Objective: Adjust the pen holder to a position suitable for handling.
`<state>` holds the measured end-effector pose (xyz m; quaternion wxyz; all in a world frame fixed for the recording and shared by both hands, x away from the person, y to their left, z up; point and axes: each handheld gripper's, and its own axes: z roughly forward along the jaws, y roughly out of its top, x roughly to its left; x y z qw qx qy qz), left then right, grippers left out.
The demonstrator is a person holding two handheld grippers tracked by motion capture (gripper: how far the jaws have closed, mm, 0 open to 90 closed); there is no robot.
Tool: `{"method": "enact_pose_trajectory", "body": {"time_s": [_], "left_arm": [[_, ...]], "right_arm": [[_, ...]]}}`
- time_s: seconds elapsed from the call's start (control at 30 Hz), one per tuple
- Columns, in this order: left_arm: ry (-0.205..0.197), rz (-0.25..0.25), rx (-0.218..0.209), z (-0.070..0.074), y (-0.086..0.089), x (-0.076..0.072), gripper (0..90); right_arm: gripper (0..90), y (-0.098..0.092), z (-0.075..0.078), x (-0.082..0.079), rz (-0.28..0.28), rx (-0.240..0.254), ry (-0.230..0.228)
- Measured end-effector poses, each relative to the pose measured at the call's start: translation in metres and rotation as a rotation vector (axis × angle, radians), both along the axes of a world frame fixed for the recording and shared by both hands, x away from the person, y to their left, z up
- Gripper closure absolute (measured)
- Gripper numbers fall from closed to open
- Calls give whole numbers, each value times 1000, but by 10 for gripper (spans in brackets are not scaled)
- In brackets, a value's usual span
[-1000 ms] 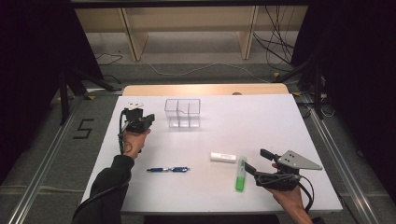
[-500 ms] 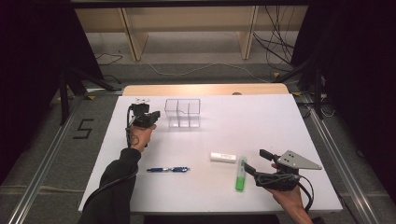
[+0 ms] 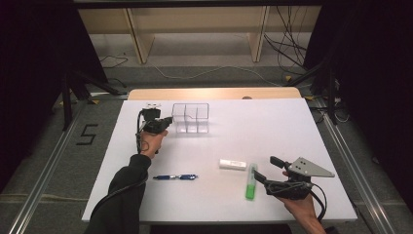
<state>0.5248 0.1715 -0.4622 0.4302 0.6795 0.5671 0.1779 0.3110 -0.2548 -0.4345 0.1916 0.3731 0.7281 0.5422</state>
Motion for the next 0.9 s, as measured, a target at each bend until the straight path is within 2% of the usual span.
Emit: {"method": "enact_pose_trajectory", "body": {"time_s": [0.4,0.9], "left_arm": [[11,7,-4,4,-11,1,893],[19,-33,16,9,-38,6,893]], "right_arm": [[203,1,0,0,1,-2,4],[203,0,1,0,6,2,-2]]}}
